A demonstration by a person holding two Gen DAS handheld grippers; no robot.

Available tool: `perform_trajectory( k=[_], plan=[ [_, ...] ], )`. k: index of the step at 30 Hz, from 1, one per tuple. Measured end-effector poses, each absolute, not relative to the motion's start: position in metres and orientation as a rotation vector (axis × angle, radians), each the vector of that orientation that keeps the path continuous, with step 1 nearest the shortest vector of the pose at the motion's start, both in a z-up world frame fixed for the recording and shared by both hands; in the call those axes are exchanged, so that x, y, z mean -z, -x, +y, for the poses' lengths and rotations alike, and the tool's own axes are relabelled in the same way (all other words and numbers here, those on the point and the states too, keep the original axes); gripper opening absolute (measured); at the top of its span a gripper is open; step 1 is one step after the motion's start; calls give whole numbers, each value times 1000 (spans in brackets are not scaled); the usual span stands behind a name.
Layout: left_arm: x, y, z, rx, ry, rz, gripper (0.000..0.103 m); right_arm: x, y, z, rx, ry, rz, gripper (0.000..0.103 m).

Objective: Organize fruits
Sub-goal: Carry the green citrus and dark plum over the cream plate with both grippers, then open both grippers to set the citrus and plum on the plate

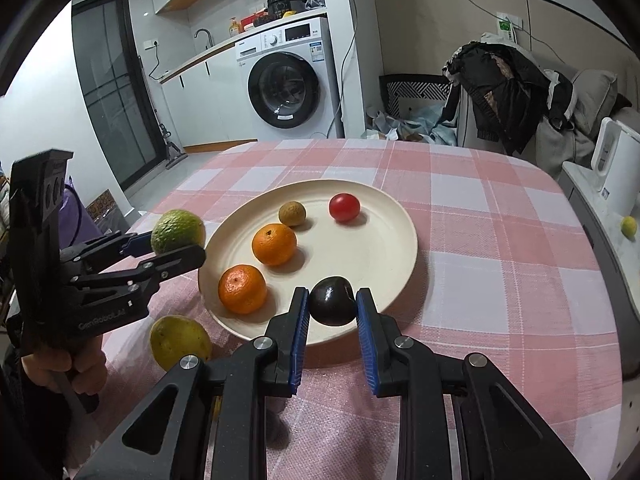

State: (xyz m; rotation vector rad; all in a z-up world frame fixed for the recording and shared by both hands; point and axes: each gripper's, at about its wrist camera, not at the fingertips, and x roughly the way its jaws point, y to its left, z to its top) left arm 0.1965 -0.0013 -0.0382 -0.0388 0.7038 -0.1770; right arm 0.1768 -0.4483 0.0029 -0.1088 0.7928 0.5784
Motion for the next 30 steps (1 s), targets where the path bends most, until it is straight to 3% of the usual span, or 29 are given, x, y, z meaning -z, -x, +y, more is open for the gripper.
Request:
perform_trajectory(
  k=[30],
  plan=[
    [49, -212, -6, 203, 51, 744, 46, 11, -189, -428, -572, 141, 838, 25]
  ],
)
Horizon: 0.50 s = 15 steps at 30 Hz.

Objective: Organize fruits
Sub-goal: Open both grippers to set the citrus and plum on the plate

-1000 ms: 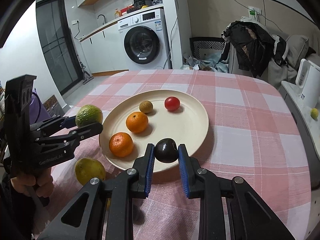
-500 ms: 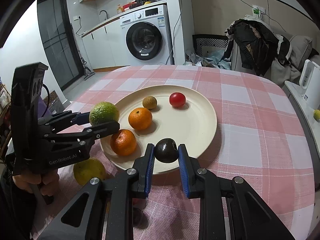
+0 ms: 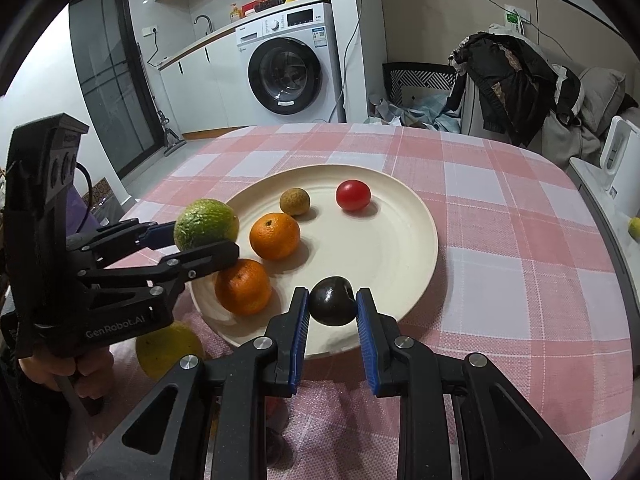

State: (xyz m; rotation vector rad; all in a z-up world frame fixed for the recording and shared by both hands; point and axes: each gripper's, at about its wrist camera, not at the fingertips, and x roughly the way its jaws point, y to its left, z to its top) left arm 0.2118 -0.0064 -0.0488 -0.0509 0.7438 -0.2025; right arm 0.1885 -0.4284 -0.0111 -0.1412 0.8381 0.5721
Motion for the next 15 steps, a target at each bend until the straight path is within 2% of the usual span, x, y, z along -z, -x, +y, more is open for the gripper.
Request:
perform_trajectory(
  k=[3, 8, 13, 15],
  plan=[
    [46, -209, -7, 195, 42, 726, 47, 14, -190, -427, -566, 144, 845, 25],
    [45, -204, -8, 186, 27, 727, 52, 12, -191, -432, -554, 128, 842, 39],
    [33, -190, -5, 169, 35, 691, 74, 7, -185, -441, -542, 120, 823, 43],
    [28, -183, -4, 166, 38, 675, 83, 5, -182, -444, -542, 117, 817, 48]
  ],
)
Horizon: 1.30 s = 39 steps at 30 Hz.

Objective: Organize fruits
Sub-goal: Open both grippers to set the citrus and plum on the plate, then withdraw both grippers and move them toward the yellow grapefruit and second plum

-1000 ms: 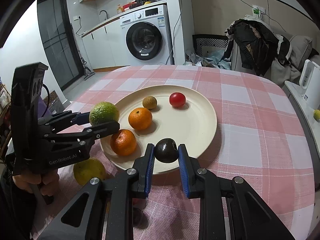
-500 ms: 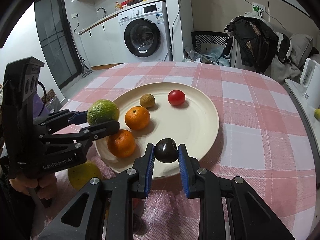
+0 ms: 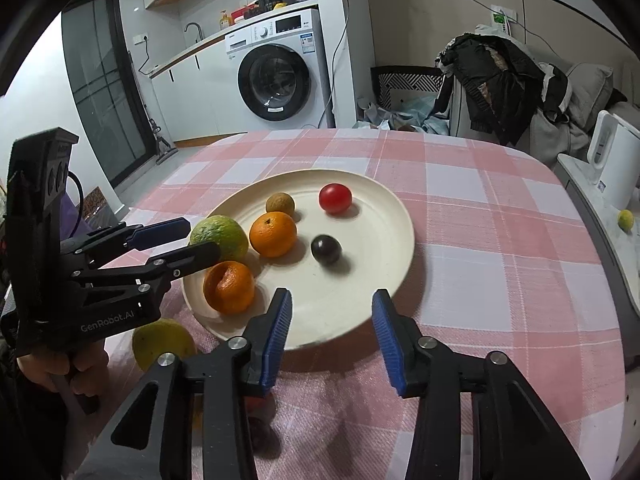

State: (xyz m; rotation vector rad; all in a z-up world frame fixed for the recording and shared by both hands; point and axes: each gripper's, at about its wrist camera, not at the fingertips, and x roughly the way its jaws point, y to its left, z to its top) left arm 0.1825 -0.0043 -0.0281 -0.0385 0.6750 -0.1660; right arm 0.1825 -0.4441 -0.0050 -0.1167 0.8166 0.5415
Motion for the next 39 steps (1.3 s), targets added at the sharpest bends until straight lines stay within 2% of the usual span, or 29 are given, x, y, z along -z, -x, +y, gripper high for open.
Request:
perform_trajectory(
  k=[3, 6, 7, 8, 9, 11, 29, 39],
  plan=[
    [21, -168, -4, 166, 38, 656, 85, 2, -178, -449, -543, 113, 806, 54],
    [16, -153, -3, 156, 41, 653, 91, -1, -174, -455, -543, 94, 798, 75],
    [15, -149, -4, 156, 45, 647, 94, -2, -173, -457, -548, 86, 794, 86],
    [13, -143, -3, 153, 48, 641, 103, -4, -171, -459, -558, 73, 790, 91],
    [11, -138, -2, 150, 52, 632, 102, -5, -169, -460, -564, 66, 787, 92],
    [8, -127, -2, 152, 57, 619, 102, -8, -166, -461, -571, 62, 785, 102],
    [12, -98, -6, 157, 67, 657, 102, -6, -129, -461, -615, 163, 785, 103],
    [15, -99, -15, 172, 33, 666, 102, 9, -126, -458, -659, 249, 867, 103]
  ],
)
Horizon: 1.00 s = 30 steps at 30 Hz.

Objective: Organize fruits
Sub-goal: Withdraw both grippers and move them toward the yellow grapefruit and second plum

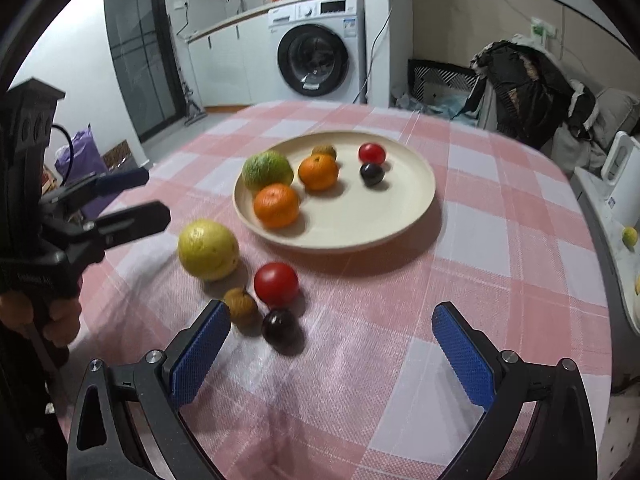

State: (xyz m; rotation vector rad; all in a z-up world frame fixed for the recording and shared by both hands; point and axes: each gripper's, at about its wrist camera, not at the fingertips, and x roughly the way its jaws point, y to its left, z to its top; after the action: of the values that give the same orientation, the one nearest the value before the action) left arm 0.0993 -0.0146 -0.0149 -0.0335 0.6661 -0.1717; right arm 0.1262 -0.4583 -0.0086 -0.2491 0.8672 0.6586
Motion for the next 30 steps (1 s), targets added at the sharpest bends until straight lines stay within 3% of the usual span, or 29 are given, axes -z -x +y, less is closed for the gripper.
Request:
perform_trajectory(
  k=[15, 22, 25, 30],
  plan=[
    [27, -105, -23, 185, 6, 704, 102, 31, -121, -449, -632, 348, 941, 102],
    [33, -107, -20, 177, 11, 715, 102, 35, -116, -442, -658, 376, 949, 92],
    [33, -107, -19, 177, 11, 715, 102, 38, -115, -439, -676, 383, 958, 81],
    [33, -107, -20, 177, 10, 716, 102, 38, -112, -435, -679, 388, 943, 70]
  ],
)
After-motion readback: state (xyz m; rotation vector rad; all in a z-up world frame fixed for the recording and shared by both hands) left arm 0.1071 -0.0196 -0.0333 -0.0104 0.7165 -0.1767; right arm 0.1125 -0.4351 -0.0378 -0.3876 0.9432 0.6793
